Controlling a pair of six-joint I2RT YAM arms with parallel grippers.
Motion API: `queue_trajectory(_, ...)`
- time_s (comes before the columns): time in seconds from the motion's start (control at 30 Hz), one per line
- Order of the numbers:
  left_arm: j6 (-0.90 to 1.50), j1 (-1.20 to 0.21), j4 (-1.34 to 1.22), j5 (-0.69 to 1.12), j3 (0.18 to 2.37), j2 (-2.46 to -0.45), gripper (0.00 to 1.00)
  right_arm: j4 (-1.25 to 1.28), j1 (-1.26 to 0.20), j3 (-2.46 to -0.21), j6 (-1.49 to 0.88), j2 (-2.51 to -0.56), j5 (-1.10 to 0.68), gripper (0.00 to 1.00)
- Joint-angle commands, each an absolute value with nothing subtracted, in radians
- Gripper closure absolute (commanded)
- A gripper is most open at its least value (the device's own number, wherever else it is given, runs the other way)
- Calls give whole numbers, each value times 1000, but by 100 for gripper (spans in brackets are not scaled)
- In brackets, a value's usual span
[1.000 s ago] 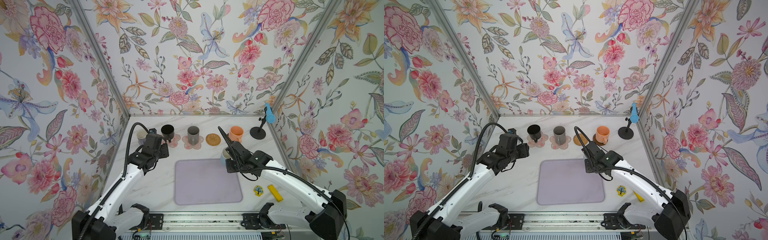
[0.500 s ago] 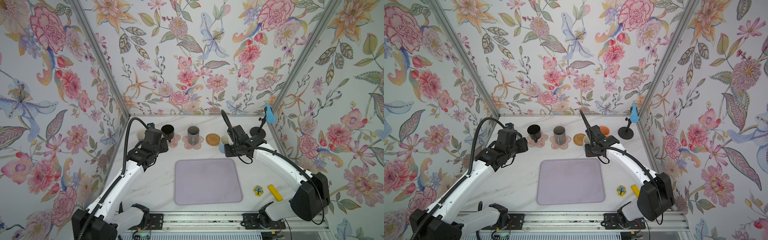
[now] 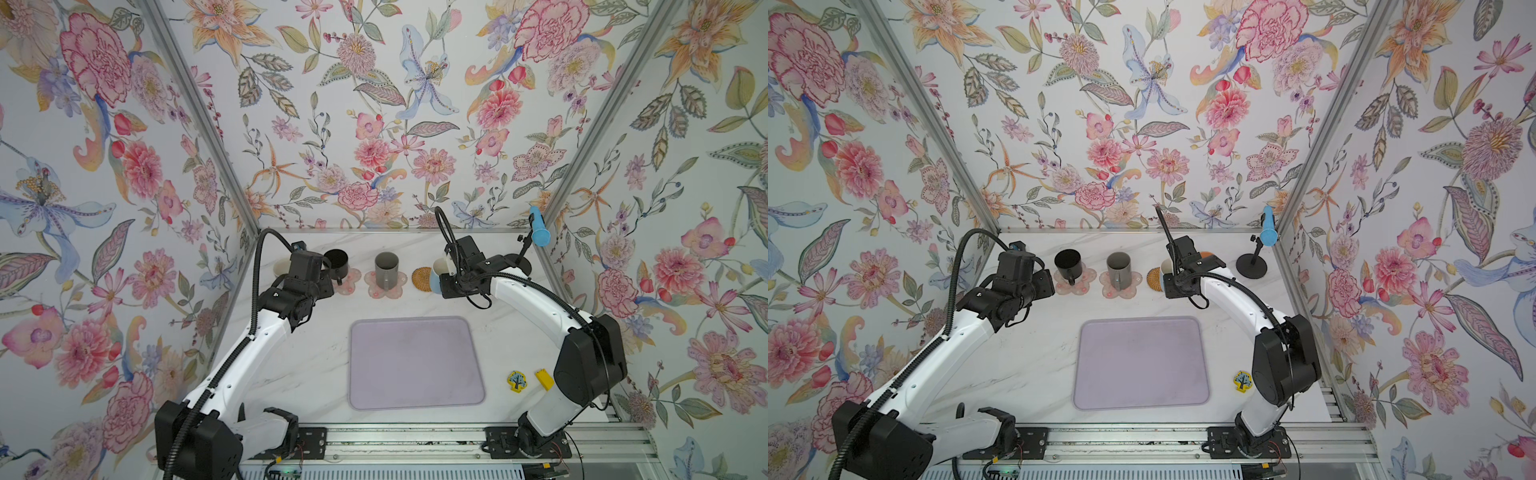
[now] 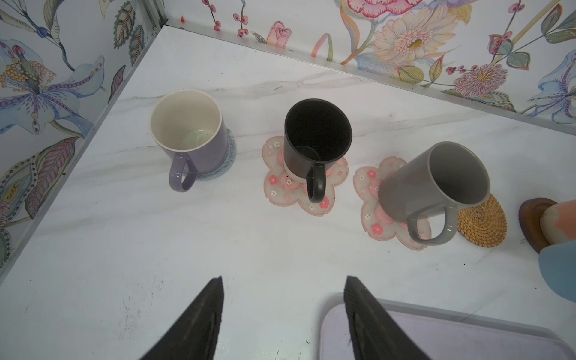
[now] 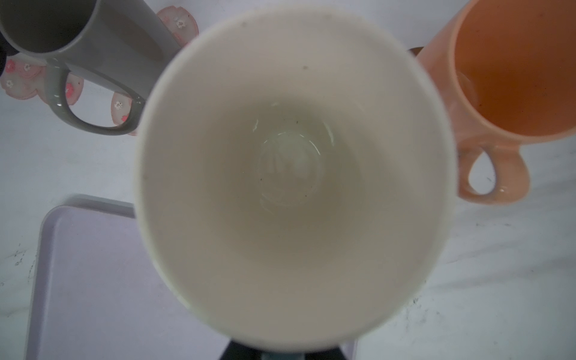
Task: Place cups on coasters
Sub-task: Place the cup on the coaster.
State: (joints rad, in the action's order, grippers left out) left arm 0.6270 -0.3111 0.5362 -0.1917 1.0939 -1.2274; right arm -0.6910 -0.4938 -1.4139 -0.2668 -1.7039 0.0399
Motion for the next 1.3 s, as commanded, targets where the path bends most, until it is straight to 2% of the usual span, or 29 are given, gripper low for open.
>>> queue_trajectory(0.0,609,-284,508,-210,1120,-1242,35,-616,-485,-1478,-239,-1736,41,100)
queue_trajectory(0.5,580,-196,444,-150,1106,-1282,35,-569,-473,-1612,-256,-1915,36,100)
queue_trajectory(1.27,557,-156,439,-127,1109,-1302,35,-525,-462,-1672,-256,-2014,51,100)
